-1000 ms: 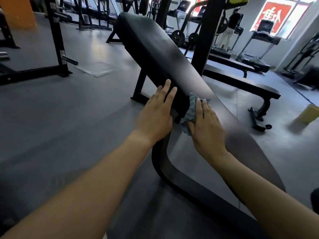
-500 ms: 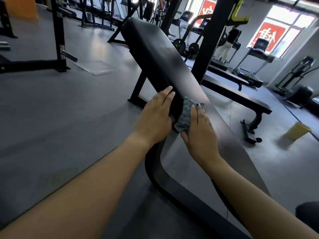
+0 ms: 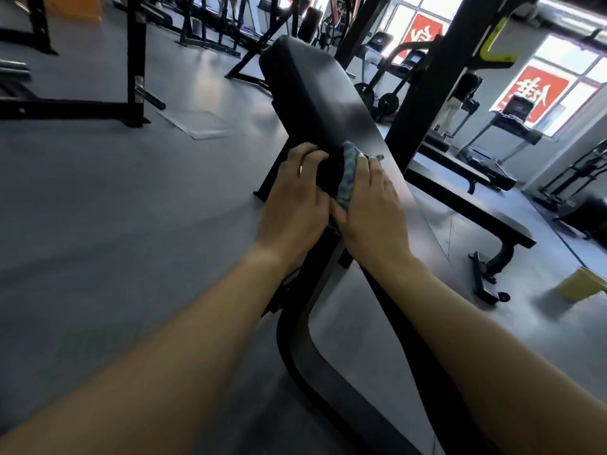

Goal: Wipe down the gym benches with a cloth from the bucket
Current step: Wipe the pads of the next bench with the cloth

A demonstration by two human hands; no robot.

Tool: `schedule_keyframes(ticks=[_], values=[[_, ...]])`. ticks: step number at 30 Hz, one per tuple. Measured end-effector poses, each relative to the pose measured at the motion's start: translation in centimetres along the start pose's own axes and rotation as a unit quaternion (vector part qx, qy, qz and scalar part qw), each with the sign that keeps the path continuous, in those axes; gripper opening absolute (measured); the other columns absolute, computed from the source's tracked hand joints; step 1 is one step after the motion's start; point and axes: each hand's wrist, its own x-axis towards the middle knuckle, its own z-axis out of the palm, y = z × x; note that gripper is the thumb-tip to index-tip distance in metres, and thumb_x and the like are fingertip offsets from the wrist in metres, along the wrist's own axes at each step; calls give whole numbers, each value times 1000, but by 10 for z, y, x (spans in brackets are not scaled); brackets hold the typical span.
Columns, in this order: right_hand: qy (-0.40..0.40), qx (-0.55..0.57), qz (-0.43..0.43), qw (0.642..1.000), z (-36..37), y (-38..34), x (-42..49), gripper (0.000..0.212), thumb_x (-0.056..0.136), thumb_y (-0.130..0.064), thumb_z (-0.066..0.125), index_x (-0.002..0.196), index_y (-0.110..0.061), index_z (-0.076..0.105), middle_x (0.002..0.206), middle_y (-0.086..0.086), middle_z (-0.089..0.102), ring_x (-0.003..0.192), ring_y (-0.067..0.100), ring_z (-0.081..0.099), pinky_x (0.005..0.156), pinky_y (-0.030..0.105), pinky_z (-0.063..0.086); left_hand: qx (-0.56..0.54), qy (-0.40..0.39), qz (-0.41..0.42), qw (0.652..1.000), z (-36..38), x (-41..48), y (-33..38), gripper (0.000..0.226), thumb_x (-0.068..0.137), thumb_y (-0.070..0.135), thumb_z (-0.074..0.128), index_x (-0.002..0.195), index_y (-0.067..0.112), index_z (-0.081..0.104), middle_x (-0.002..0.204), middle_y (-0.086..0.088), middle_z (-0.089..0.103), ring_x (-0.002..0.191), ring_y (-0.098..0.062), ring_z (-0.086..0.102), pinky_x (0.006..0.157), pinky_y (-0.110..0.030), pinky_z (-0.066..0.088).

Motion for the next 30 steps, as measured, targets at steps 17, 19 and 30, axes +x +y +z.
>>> schedule_keyframes(ticks=[17,19,30], values=[[-5,-44,-117,992,-2,-9,34,80,102,-36,56,159,-4,10,166,24,11,153,36,16,125,42,19,-5,29,16,999,1,29,-29,54,105,17,52,156,13,35,165,-3,24,146,-23,38,109,-49,48],[-14,-25,-115,993,0,-11,42,83,102,-40,56,160,-7,8,167,22,7,155,34,12,126,41,17,2,39,21,999,-4,33,-31,51,103,15,54,152,13,40,161,-3,31,141,-24,44,106,-49,49],[-54,-8,-107,993,-7,25,-30,92,97,-41,60,162,-15,0,169,13,3,155,31,14,116,48,39,-13,27,4,1000,-7,37,-34,58,107,26,53,159,15,30,167,1,19,149,-19,35,109,-40,48]])
